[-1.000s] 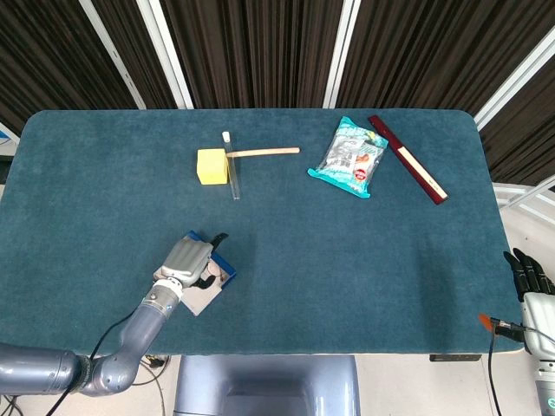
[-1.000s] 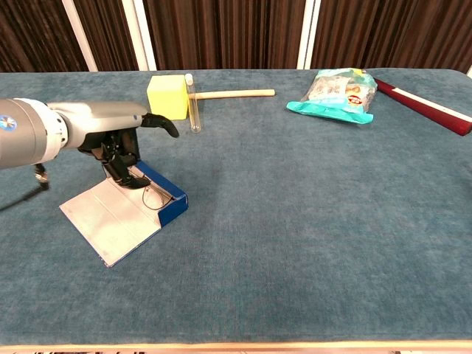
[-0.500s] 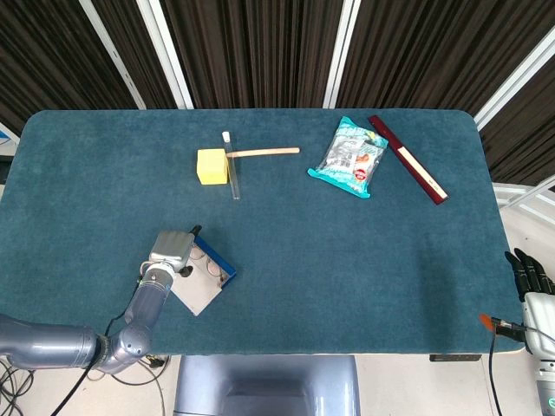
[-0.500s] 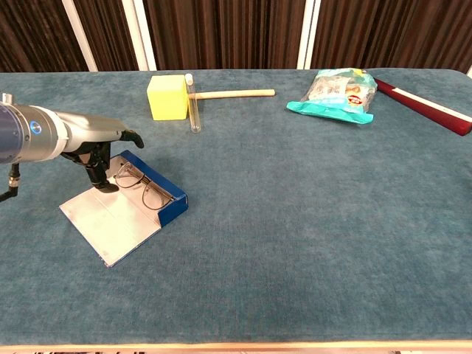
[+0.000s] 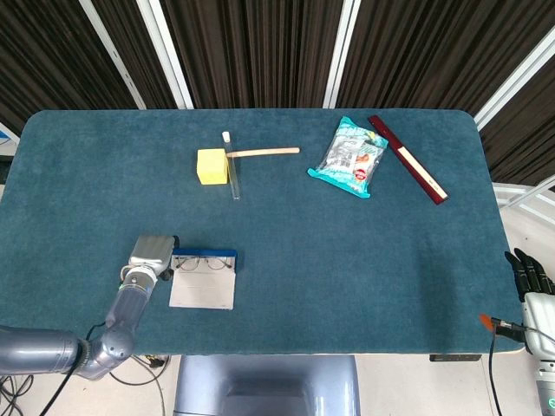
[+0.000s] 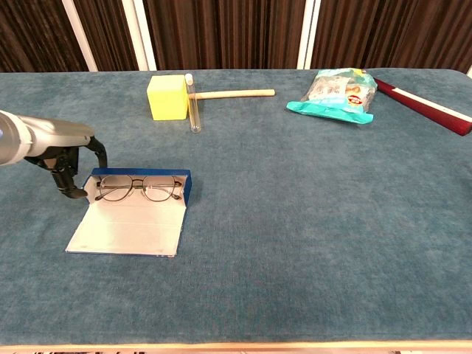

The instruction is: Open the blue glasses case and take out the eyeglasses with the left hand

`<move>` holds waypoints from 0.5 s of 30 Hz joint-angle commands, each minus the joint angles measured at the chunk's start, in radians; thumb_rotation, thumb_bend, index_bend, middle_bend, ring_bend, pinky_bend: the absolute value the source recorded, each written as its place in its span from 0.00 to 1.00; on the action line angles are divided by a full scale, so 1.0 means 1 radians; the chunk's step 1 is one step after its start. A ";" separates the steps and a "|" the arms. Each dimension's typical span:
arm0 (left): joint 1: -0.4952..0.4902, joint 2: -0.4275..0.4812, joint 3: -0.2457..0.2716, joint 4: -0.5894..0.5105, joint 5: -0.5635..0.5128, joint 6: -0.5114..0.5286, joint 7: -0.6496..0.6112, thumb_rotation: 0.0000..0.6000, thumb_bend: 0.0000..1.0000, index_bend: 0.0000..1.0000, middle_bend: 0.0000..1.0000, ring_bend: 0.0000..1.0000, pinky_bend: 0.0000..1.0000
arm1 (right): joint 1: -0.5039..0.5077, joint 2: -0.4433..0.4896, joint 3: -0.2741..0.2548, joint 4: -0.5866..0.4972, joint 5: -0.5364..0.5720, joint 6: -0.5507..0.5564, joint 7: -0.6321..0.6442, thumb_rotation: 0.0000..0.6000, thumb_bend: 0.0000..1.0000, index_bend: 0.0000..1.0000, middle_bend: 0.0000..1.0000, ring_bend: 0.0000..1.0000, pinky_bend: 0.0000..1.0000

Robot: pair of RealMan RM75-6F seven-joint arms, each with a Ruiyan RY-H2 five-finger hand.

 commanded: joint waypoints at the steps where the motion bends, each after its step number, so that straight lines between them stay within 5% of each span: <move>1: 0.018 0.024 0.011 -0.019 0.024 0.000 -0.023 1.00 0.30 0.27 0.96 0.88 0.96 | 0.000 -0.001 0.000 -0.001 0.000 0.000 -0.002 1.00 0.16 0.00 0.00 0.00 0.19; 5: 0.039 0.032 0.010 -0.015 0.060 0.002 -0.065 1.00 0.30 0.24 0.97 0.88 0.97 | 0.000 -0.001 0.000 -0.001 0.002 -0.001 -0.002 1.00 0.16 0.00 0.00 0.00 0.19; 15: 0.103 -0.072 -0.028 0.040 0.296 0.080 -0.216 1.00 0.30 0.36 1.00 0.93 1.00 | 0.001 -0.001 0.002 -0.002 0.004 -0.003 0.002 1.00 0.16 0.00 0.00 0.00 0.19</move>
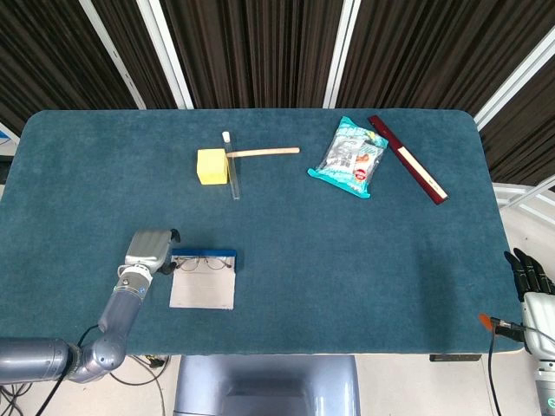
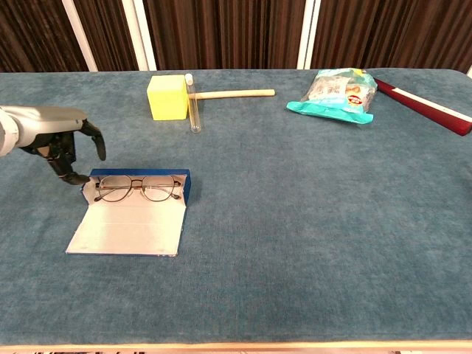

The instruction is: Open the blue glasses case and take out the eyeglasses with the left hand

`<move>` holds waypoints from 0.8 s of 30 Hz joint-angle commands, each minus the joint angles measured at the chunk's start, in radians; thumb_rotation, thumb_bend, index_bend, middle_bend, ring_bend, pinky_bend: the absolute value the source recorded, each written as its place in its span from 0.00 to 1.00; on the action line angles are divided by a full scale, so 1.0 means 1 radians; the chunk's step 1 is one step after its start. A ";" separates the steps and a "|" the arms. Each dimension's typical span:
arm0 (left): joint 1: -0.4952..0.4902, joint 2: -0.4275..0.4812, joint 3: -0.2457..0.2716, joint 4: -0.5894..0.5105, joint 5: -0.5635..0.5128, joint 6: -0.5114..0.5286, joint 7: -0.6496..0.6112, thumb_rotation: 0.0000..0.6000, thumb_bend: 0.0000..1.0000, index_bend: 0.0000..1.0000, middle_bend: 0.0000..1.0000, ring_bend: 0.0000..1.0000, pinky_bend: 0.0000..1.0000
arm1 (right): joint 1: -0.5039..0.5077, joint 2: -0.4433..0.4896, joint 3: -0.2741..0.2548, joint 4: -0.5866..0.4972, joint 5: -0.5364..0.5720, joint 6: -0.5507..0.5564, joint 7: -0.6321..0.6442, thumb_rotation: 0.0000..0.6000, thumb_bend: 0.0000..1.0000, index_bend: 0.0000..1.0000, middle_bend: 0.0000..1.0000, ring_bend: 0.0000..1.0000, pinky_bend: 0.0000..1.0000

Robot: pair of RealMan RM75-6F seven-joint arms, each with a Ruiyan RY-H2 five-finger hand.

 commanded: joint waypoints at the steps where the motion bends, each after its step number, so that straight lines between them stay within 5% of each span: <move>1: 0.020 -0.065 -0.013 0.033 0.087 0.037 -0.038 1.00 0.30 0.37 1.00 0.94 1.00 | -0.001 0.001 0.000 0.000 0.000 0.001 0.002 1.00 0.16 0.00 0.00 0.00 0.19; 24: -0.001 -0.196 -0.060 0.139 0.077 0.034 0.046 1.00 0.39 0.42 1.00 0.94 1.00 | 0.000 0.004 0.001 -0.003 0.006 -0.006 0.010 1.00 0.16 0.00 0.00 0.00 0.19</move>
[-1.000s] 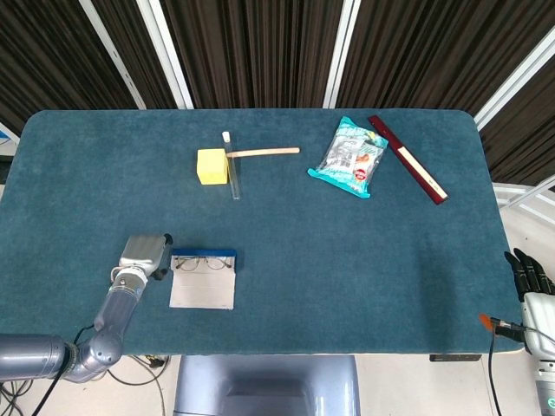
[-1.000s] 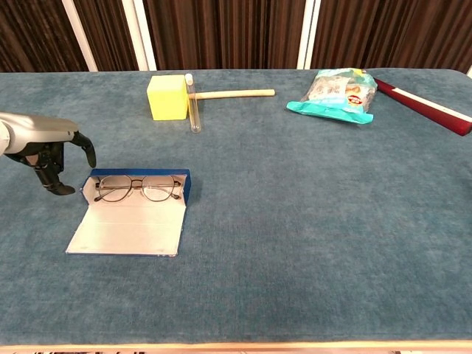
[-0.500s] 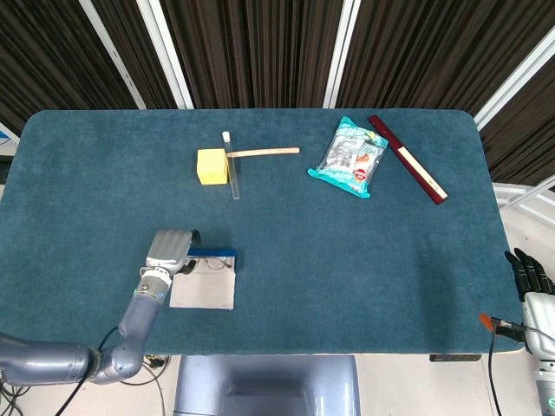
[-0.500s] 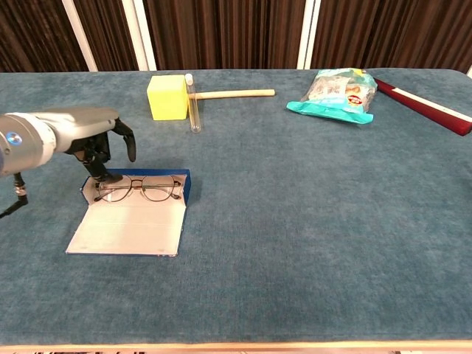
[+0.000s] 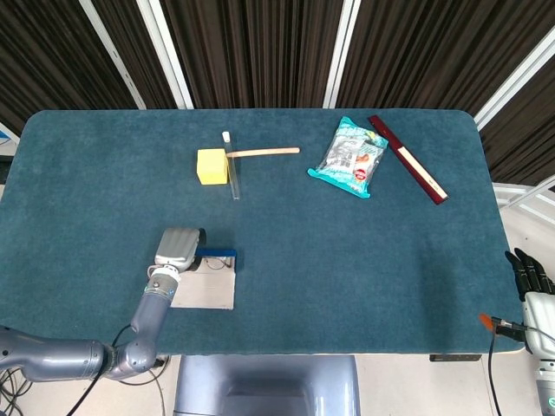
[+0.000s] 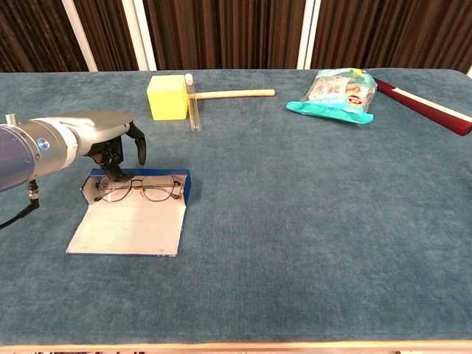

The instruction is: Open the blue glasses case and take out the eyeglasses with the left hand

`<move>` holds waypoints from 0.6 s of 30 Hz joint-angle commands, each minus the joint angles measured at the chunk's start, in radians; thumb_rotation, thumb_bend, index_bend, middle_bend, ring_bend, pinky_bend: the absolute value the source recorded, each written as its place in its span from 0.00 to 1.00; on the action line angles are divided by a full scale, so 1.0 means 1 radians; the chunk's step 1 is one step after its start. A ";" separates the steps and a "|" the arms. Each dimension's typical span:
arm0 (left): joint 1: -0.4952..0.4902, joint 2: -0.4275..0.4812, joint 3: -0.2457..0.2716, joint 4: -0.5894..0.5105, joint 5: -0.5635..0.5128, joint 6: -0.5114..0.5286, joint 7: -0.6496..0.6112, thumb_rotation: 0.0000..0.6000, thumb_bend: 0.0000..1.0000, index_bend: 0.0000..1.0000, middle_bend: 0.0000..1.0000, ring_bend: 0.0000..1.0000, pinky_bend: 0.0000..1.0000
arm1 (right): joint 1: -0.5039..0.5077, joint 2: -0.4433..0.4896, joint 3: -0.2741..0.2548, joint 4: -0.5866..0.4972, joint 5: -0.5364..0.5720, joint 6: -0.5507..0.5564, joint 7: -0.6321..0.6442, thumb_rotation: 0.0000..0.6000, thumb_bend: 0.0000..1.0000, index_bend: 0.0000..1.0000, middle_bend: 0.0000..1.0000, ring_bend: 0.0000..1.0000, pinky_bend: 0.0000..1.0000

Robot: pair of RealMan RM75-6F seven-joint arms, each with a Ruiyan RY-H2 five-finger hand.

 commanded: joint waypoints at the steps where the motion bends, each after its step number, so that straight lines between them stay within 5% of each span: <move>1: 0.001 -0.004 -0.004 0.005 -0.003 -0.009 0.001 1.00 0.39 0.42 1.00 0.94 1.00 | 0.000 0.000 0.000 0.000 0.001 -0.001 0.001 1.00 0.16 0.00 0.00 0.00 0.19; 18: 0.003 -0.021 -0.017 0.019 -0.004 -0.024 0.017 1.00 0.39 0.46 1.00 0.94 1.00 | 0.000 -0.001 0.001 0.002 0.001 -0.001 0.004 1.00 0.16 0.00 0.00 0.00 0.19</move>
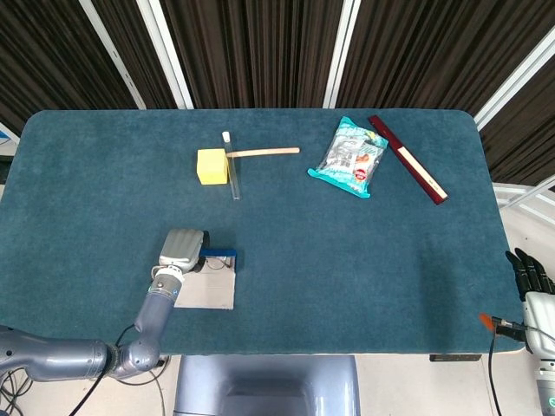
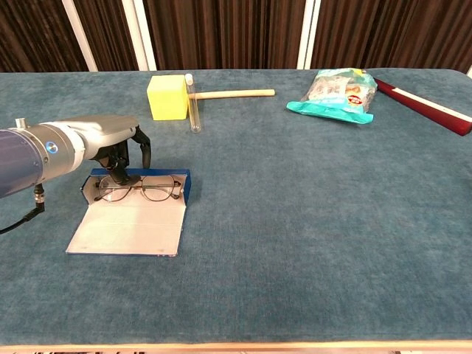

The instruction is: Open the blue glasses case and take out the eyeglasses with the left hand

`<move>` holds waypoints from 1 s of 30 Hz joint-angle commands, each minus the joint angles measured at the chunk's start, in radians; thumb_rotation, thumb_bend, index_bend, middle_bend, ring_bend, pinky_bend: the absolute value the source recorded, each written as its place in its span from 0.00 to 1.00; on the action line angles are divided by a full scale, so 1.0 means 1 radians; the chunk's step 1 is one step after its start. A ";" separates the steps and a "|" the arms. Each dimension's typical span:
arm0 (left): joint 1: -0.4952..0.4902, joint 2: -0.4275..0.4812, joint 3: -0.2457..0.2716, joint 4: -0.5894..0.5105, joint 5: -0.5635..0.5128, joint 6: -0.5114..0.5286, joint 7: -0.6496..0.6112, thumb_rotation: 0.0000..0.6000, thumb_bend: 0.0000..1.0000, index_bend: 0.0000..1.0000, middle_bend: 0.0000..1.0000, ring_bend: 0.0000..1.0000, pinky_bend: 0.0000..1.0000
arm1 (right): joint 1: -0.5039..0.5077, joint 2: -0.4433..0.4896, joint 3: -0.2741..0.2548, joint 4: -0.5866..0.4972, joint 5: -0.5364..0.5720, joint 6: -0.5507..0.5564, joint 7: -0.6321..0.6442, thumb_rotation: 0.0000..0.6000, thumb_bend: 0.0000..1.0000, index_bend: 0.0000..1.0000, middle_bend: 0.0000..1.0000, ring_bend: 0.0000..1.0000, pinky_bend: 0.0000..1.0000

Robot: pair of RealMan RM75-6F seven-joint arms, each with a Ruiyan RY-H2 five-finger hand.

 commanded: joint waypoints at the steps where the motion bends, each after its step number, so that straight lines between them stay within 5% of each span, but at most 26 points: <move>1: 0.000 -0.002 -0.002 0.002 0.000 -0.001 0.001 1.00 0.39 0.47 1.00 0.94 1.00 | 0.000 0.000 0.000 0.000 0.000 0.000 0.000 1.00 0.16 0.00 0.00 0.00 0.19; 14: 0.011 -0.005 -0.008 0.004 0.020 0.005 -0.007 1.00 0.39 0.56 1.00 0.94 1.00 | 0.000 -0.001 0.000 0.001 -0.001 0.001 -0.001 1.00 0.16 0.00 0.00 0.00 0.19; 30: 0.069 0.107 -0.013 0.005 0.075 0.028 -0.058 1.00 0.40 0.58 1.00 0.94 1.00 | -0.002 -0.001 -0.001 -0.002 -0.001 0.002 -0.003 1.00 0.16 0.00 0.00 0.00 0.19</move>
